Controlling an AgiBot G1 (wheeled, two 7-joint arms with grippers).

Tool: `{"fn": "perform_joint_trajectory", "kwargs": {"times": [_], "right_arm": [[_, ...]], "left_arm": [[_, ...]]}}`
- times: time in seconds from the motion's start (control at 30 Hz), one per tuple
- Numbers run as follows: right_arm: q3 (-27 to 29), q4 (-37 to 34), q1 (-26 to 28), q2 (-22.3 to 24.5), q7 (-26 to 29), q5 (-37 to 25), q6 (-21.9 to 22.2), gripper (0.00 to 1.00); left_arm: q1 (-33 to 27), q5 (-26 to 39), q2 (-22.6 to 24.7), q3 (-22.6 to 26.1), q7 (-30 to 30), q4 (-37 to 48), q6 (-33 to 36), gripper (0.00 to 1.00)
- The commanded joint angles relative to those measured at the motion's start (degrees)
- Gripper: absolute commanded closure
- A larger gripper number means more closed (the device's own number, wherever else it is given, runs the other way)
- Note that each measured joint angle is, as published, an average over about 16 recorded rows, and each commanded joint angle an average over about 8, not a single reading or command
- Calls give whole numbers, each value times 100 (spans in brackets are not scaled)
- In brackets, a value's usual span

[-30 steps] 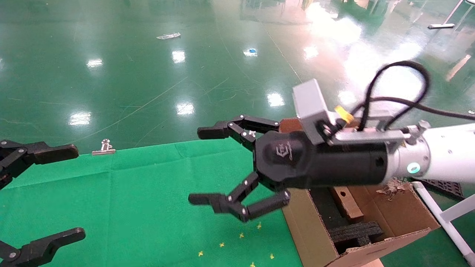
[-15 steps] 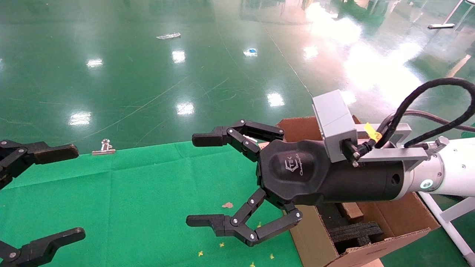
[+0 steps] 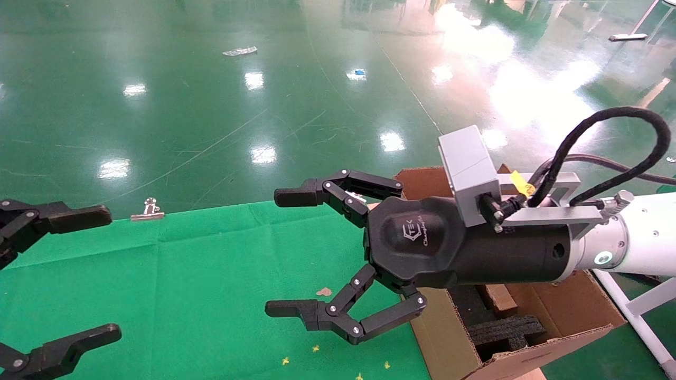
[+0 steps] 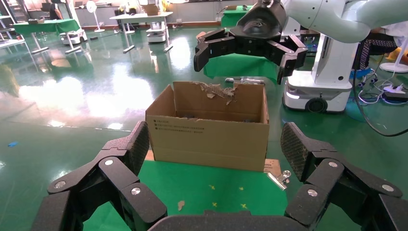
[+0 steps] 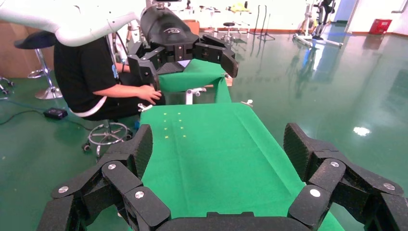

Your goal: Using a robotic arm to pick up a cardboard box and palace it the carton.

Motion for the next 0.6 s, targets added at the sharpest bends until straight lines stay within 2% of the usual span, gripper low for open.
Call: {"fn": "perform_joint_trajectory", "kwargs": {"times": [0.03,0.6], "right_arm": [[-11,-3,10,1,3,-5,5,0],[-46,-13,41,8,10,-22,18,0]], "left_arm": [[0,0,0,0,0,0,0,0],[0,0,0,0,0,0,1,0]]}}
